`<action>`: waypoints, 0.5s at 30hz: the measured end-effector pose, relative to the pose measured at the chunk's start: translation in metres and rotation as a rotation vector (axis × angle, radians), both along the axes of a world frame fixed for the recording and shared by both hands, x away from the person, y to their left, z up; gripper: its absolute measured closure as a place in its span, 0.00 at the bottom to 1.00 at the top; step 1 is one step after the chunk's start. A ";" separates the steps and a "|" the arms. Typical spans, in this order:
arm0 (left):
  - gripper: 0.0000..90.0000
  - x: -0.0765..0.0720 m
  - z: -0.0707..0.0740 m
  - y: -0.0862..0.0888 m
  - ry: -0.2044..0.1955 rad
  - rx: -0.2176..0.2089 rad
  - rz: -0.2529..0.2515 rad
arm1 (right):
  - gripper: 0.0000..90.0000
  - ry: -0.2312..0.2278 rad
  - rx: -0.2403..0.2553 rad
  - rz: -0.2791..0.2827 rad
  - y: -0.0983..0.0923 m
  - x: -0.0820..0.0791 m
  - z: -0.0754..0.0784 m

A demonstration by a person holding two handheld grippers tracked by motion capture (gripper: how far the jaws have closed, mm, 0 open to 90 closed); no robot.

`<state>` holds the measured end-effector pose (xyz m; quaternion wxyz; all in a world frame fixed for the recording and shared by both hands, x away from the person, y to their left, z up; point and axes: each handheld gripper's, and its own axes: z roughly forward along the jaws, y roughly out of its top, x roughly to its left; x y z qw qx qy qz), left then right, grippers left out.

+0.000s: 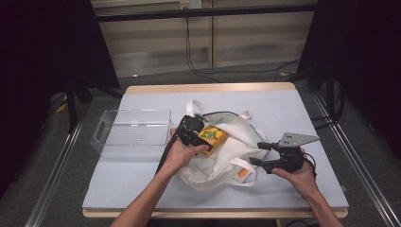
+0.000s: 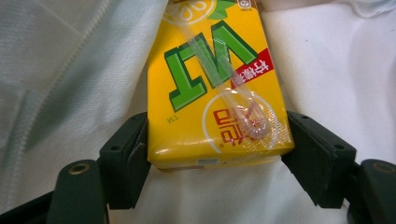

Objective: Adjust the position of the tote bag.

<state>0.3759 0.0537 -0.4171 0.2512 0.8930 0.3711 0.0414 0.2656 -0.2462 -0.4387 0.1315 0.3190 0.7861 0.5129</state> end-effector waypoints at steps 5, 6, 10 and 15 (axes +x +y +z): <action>0.31 -0.001 0.004 0.001 0.002 0.000 -0.011 | 0.35 -0.001 0.001 0.000 0.000 0.000 0.000; 0.31 -0.001 0.005 0.001 0.001 0.001 -0.014 | 0.35 -0.002 0.000 0.000 0.000 0.000 0.000; 0.31 -0.002 0.008 0.003 0.004 -0.008 -0.014 | 0.35 0.000 0.002 -0.003 0.000 0.000 0.000; 0.31 -0.002 0.015 0.006 0.018 -0.007 -0.018 | 0.35 0.000 0.001 0.000 0.000 0.000 0.000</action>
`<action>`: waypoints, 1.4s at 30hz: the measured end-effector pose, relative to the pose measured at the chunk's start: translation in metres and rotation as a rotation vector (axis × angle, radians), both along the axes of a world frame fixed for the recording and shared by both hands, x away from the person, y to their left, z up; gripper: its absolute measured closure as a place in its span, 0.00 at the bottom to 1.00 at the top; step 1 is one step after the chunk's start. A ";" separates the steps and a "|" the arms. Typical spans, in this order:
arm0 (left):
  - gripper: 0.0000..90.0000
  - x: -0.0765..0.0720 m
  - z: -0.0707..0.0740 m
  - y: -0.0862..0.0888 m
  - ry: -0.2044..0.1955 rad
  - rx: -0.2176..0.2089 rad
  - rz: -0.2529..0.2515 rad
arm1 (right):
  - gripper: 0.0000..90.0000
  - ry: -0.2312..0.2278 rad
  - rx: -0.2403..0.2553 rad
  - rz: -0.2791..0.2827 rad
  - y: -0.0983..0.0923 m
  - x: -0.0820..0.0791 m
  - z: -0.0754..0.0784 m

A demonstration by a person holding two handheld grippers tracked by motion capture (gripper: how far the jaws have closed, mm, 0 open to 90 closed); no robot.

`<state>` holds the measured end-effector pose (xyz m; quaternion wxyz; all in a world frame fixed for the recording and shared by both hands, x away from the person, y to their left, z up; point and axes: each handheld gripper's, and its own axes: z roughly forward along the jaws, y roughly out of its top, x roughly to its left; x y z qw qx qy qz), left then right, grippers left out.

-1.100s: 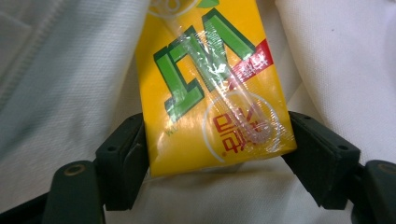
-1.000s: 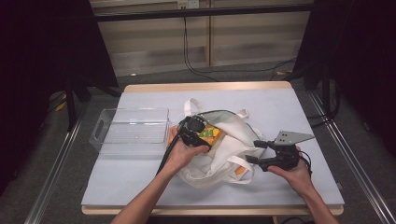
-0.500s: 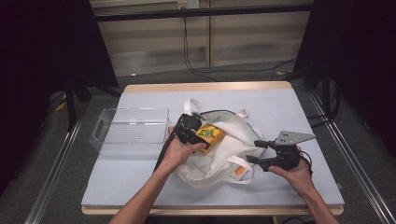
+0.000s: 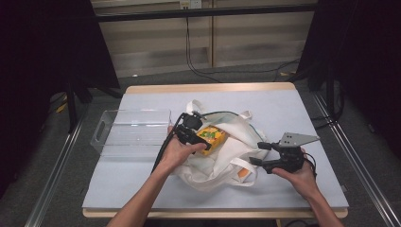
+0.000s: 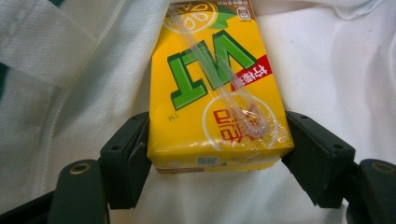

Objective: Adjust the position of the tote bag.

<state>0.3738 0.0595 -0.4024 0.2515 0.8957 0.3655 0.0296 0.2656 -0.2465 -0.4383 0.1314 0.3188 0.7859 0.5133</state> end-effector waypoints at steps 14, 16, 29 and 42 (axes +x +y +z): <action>0.31 -0.005 0.023 0.005 0.006 0.106 -0.124 | 0.35 -0.005 0.003 0.003 0.000 -0.001 0.001; 0.31 -0.006 0.023 0.005 0.012 0.133 -0.144 | 0.35 -0.007 -0.002 0.003 0.001 -0.001 0.001; 0.31 0.000 0.012 0.014 0.018 0.181 -0.268 | 0.35 -0.007 0.000 0.013 0.003 -0.001 0.002; 0.16 -0.010 0.003 0.033 -0.076 0.017 -0.313 | 0.34 -0.003 -0.003 0.014 0.003 -0.001 0.001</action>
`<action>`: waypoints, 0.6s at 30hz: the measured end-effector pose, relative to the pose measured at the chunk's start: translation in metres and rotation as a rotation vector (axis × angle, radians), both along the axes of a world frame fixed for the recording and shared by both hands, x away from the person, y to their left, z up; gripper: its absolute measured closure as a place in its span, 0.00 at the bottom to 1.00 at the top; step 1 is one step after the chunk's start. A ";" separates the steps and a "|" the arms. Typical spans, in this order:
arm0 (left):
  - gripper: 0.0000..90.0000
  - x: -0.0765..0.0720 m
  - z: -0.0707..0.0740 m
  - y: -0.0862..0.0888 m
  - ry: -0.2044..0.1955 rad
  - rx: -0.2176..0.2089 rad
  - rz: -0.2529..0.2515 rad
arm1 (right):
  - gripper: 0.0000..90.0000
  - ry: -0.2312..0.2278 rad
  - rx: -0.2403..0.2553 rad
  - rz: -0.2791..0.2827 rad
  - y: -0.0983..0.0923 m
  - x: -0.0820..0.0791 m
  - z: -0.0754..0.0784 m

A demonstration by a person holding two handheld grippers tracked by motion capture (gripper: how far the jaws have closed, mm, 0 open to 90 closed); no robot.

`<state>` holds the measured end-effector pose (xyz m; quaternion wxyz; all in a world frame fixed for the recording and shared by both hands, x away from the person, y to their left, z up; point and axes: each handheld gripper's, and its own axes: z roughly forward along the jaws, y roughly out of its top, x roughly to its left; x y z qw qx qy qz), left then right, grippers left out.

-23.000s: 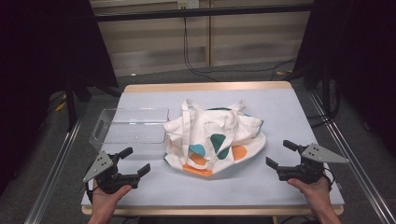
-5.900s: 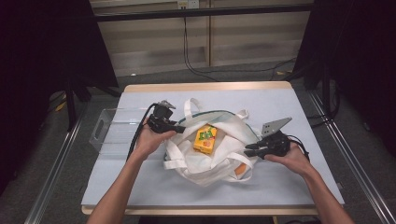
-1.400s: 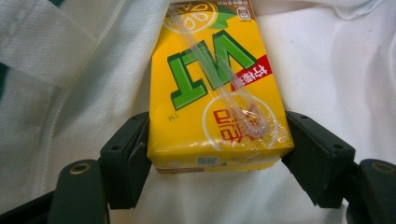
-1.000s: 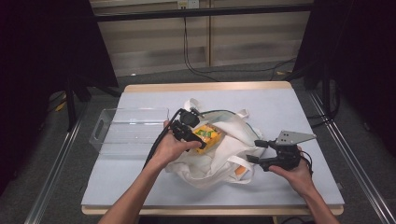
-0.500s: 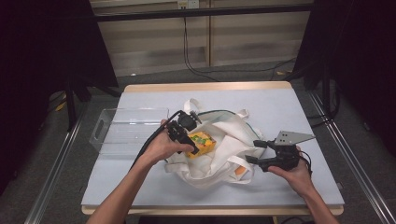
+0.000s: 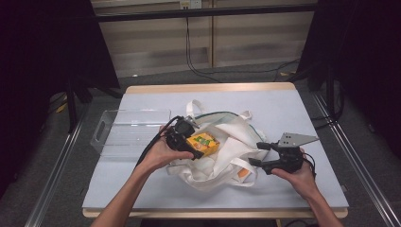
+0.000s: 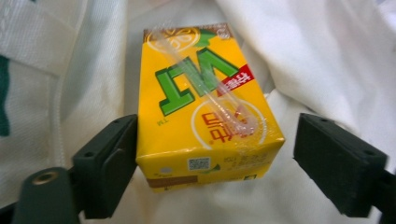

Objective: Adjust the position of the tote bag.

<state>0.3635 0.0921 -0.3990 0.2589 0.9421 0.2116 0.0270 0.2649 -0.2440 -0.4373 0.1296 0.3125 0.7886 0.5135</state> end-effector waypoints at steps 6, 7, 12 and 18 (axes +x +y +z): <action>0.15 -0.011 -0.002 0.008 -0.076 -0.095 0.017 | 0.34 0.001 0.004 0.004 0.000 0.000 0.000; 0.14 -0.013 -0.003 0.009 -0.091 -0.111 0.026 | 0.34 0.000 0.004 0.005 0.000 0.000 0.000; 0.14 -0.022 -0.011 0.016 -0.171 -0.201 0.071 | 0.34 -0.003 0.004 0.007 0.000 -0.001 0.000; 0.14 -0.031 -0.019 0.019 -0.221 -0.278 0.097 | 0.34 0.006 0.005 0.007 0.000 0.000 0.000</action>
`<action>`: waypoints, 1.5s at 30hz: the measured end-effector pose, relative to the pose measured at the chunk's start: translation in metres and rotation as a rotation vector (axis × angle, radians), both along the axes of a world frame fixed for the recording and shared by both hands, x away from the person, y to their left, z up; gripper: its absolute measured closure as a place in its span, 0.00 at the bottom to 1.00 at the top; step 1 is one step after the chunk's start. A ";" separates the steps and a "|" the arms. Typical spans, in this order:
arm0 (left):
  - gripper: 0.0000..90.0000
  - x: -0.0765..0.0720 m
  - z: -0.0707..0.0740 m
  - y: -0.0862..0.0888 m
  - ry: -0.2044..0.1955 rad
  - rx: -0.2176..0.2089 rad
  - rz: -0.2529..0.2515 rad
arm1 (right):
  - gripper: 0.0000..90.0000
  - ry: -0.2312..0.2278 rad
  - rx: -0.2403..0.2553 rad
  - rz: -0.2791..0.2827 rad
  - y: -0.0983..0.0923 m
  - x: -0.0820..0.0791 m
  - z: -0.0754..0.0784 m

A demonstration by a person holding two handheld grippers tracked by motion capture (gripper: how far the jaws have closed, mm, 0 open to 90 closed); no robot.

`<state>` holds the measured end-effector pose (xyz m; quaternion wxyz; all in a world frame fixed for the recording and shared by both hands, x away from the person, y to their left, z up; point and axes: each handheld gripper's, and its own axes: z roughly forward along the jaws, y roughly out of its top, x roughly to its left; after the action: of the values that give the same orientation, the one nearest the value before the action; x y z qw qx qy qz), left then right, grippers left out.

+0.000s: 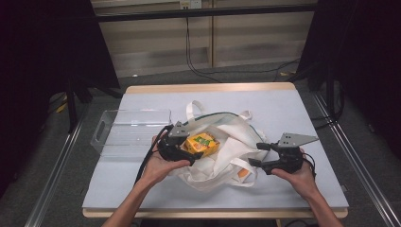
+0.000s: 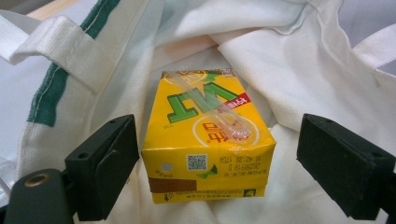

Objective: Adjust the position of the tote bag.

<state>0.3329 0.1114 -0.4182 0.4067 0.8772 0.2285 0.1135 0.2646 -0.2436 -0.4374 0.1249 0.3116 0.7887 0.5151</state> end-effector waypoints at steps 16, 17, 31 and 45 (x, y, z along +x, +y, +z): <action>0.12 -0.002 -0.026 0.010 -0.093 -0.082 0.003 | 0.34 -0.001 0.002 0.006 0.001 0.000 0.000; 0.14 -0.002 -0.027 0.010 -0.101 -0.092 -0.002 | 0.34 -0.002 0.002 0.007 0.001 0.000 0.000; 0.20 0.000 -0.041 0.012 -0.121 -0.140 -0.024 | 0.34 -0.002 0.004 0.010 0.001 0.000 0.000; 0.31 0.002 -0.035 0.013 -0.102 -0.139 0.000 | 0.35 -0.004 0.018 0.012 0.002 0.001 0.001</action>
<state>0.3346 0.1242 -0.4536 0.4777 0.8399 0.2148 0.1421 0.2657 -0.2411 -0.4365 0.1206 0.3070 0.7857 0.5233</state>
